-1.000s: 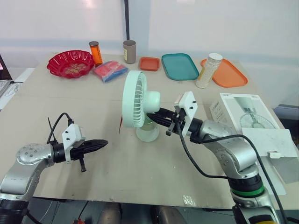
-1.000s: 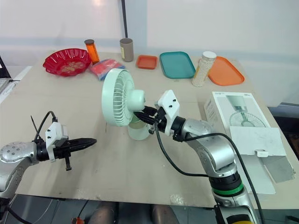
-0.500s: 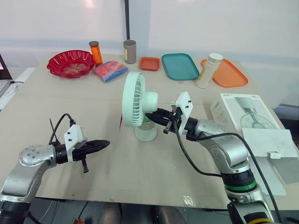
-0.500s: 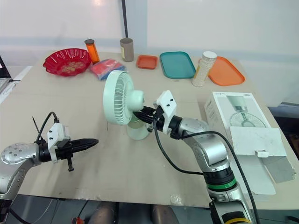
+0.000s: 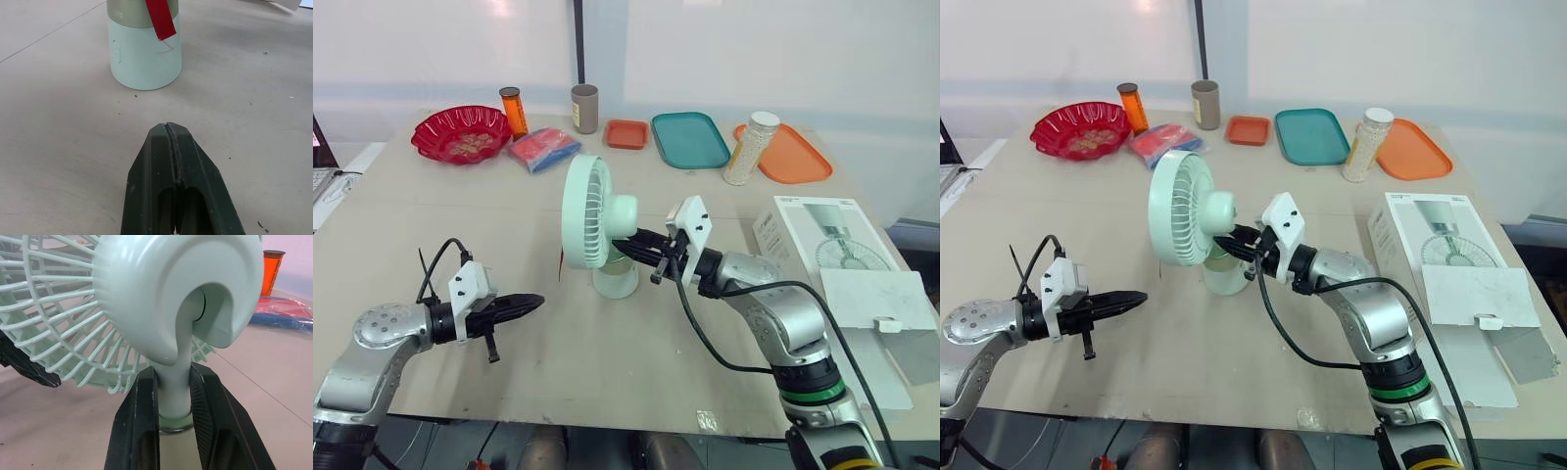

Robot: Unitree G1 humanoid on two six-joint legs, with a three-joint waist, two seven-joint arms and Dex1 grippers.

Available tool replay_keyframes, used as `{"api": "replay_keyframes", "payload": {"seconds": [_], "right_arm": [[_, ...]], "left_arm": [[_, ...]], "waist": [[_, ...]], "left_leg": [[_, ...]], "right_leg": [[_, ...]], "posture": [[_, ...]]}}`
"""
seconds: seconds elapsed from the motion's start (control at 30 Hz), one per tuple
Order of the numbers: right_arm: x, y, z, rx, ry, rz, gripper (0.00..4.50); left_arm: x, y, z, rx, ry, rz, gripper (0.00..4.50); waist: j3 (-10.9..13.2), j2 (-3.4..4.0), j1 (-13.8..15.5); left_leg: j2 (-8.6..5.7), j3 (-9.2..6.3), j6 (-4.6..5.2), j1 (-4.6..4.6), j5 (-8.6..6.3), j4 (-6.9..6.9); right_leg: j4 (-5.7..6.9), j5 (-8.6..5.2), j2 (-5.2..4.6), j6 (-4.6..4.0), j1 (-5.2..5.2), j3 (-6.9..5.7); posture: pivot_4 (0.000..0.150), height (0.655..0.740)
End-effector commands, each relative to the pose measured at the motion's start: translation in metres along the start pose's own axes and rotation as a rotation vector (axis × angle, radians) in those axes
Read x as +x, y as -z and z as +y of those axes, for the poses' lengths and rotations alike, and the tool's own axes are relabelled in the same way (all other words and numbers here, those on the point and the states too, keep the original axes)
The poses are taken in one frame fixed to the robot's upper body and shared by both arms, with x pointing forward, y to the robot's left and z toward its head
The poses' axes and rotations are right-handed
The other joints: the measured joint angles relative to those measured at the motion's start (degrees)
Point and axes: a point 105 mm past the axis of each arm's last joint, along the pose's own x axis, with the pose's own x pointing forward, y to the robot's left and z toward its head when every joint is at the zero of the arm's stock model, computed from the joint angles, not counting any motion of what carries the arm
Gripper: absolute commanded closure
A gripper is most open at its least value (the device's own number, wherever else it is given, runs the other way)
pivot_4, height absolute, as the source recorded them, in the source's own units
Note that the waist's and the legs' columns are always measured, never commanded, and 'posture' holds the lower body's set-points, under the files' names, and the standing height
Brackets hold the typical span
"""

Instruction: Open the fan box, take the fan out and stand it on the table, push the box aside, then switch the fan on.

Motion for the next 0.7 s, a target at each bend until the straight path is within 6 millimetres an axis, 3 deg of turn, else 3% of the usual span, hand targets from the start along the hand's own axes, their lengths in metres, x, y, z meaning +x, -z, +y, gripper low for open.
{"api": "replay_keyframes", "payload": {"seconds": [0.03, 0.63, 0.7], "right_arm": [[-0.0001, -0.0089, 0.0026, -0.055, -0.007, -0.029, 4.21], [-0.0011, -0.0069, 0.0079, -0.091, -0.026, -0.025, 4.21], [-0.0010, -0.0063, 0.0105, -0.086, -0.033, -0.024, 3.19]], "left_arm": [[0.0026, -0.0101, -0.0016, 0.033, 0.008, -0.024, 4.46], [0.0051, -0.0089, -0.0027, 0.030, 0.011, -0.031, 4.46], [0.0050, -0.0087, -0.0033, 0.030, 0.014, -0.030, 4.50]], "waist": [[0.00, 0.00, 0.00], [0.00, 0.00, 0.01], [0.00, 0.00, 0.01]], "left_leg": [[0.00, 0.00, 0.00, 0.00, 0.00, 0.00], [0.00, 0.00, 0.00, 0.04, 0.00, 0.00], [0.00, 0.00, 0.00, 0.04, 0.00, 0.00]], "right_leg": [[0.00, 0.00, 0.00, 0.00, 0.00, 0.00], [0.01, 0.00, 0.00, 0.00, 0.04, 0.01], [0.01, 0.00, 0.00, 0.00, 0.04, 0.01]], "posture": [[0.150, 0.7400], [0.150, 0.7400], [0.150, 0.7400]]}}
